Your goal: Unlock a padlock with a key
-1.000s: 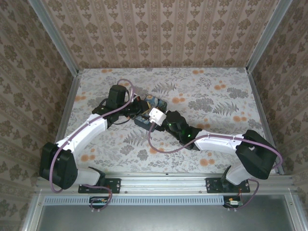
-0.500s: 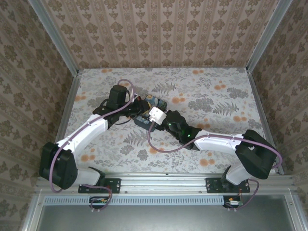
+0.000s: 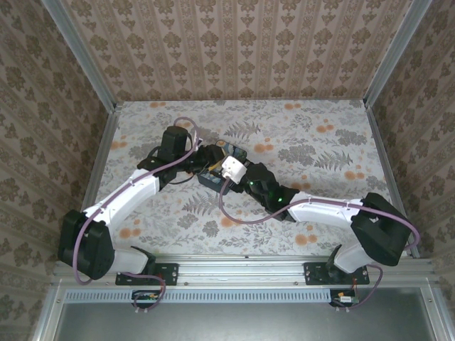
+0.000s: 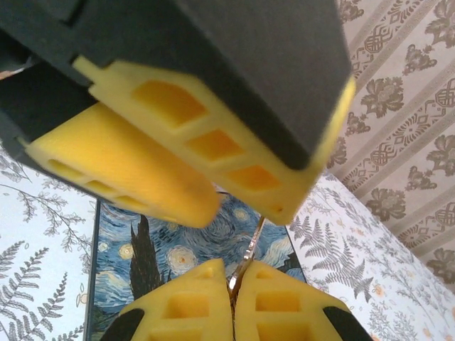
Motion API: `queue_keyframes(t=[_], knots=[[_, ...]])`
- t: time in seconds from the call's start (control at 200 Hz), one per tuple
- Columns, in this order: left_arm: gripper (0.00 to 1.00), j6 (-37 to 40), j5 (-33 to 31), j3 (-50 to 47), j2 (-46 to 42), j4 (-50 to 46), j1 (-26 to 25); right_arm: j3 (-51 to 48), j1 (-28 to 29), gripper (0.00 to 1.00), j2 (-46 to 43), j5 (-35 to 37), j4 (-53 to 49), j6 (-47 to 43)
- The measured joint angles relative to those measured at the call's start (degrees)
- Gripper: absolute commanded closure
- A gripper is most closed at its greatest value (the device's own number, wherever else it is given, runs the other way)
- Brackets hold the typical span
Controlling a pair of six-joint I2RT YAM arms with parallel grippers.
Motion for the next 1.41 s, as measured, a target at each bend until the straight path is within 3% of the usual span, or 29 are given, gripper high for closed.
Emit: queue_keyframes(t=[0.14,0.25,0.405,0.575,0.715,1.0,1.405], knots=[[0.49,3.1,-0.4,0.0,-1.7,-3.0,2.0,0.0,-3.9,1.00,-5.3,-7.5,-5.9,6.1],[0.51,8.3,1.4,0.2,-2.2,-3.4,2.7,0.0,-11.3,1.00,-10.1,-21.2,-10.7,14.5],[0.50,17.3,8.8,1.7,-2.0,-3.5,2.7,0.0,-20.6,1.00,-12.6,-40.9,-15.3,25.4],[0.51,23.8,17.3,3.8,0.2,-0.4,2.3,0.4,-23.1,1.00,-12.4,-60.3,-19.4,33.9],[0.54,26.1,22.3,3.4,1.1,2.9,1.4,1.6,-23.4,1.00,-11.8,-71.1,-21.1,37.8],[0.58,27.7,28.3,-2.0,-1.2,8.5,-0.7,1.6,-23.6,1.00,-11.4,-79.1,-21.7,43.1],[0.54,28.8,27.8,-3.5,-2.8,8.9,-0.4,1.9,-25.1,1.00,-7.9,-81.2,-17.9,52.6]])
